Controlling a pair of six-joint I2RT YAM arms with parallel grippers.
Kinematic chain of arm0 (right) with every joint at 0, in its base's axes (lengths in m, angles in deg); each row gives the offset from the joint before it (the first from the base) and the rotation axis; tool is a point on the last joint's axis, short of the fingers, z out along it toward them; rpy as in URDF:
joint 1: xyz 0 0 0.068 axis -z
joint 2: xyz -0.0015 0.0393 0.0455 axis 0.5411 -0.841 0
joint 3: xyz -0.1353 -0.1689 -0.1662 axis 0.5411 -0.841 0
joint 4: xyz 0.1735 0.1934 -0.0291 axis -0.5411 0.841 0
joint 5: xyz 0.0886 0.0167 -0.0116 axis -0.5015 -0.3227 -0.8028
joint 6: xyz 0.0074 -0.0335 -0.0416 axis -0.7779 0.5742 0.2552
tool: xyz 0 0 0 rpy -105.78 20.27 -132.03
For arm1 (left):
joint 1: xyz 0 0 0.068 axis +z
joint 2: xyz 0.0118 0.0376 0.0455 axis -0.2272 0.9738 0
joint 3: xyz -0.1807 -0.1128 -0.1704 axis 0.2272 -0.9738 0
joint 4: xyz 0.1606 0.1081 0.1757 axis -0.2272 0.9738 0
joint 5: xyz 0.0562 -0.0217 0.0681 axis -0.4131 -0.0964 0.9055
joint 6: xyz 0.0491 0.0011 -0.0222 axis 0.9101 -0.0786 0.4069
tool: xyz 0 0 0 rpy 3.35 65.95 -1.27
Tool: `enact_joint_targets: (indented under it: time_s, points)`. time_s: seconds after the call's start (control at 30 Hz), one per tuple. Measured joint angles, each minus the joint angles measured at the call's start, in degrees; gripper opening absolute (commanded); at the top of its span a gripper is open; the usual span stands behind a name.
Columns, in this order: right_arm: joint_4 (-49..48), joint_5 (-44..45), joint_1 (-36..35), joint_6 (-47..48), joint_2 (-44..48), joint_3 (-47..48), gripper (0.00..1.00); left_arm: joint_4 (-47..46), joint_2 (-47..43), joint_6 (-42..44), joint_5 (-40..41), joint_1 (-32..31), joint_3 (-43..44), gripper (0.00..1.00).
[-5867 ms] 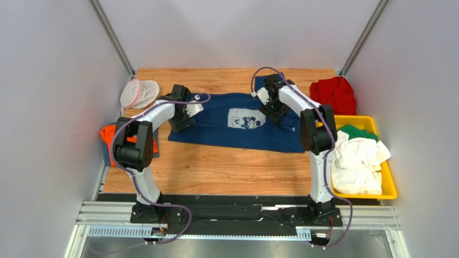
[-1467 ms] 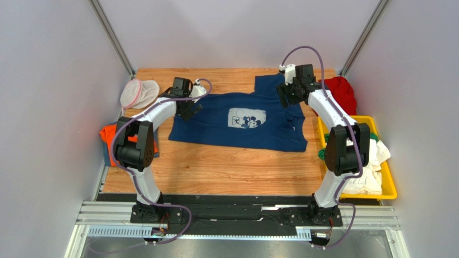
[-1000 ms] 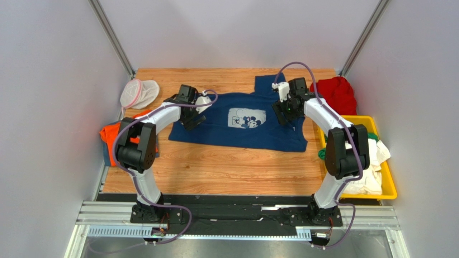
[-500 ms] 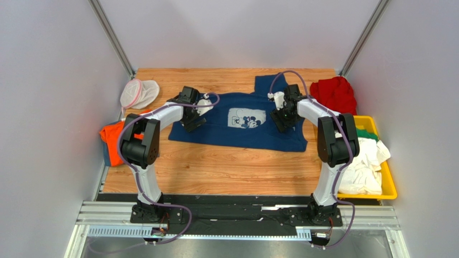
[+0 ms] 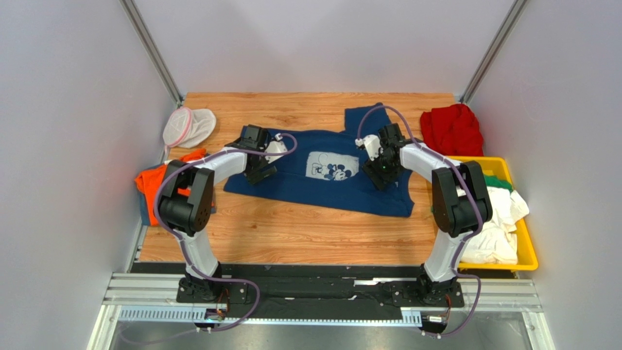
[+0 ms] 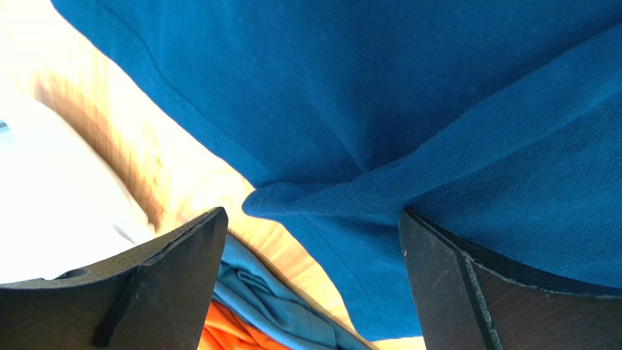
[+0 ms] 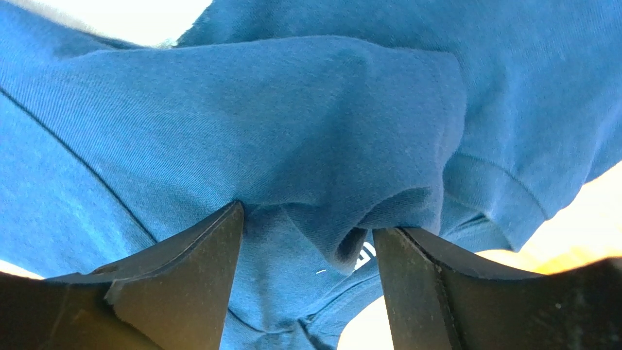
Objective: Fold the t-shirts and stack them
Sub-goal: Fold the tshirt
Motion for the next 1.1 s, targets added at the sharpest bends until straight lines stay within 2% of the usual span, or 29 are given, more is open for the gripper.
enact_joint_targets:
  time_s: [0.33,0.87,1.1]
  points:
    - [2.73,0.31,-1.86,1.75,5.55,-6.71,0.7,-2.36,-6.27,-0.04,3.17,-2.91,-8.72,0.97]
    - [7.08,1.14,-6.14,1.53,13.03,-14.86,0.7,-0.48,-20.44,-4.11,4.92,-8.33,-23.54,0.97]
    - [12.35,2.32,-7.26,1.01,18.34,-15.65,0.72,6.03,-27.69,-7.15,3.41,-9.05,-27.21,0.98]
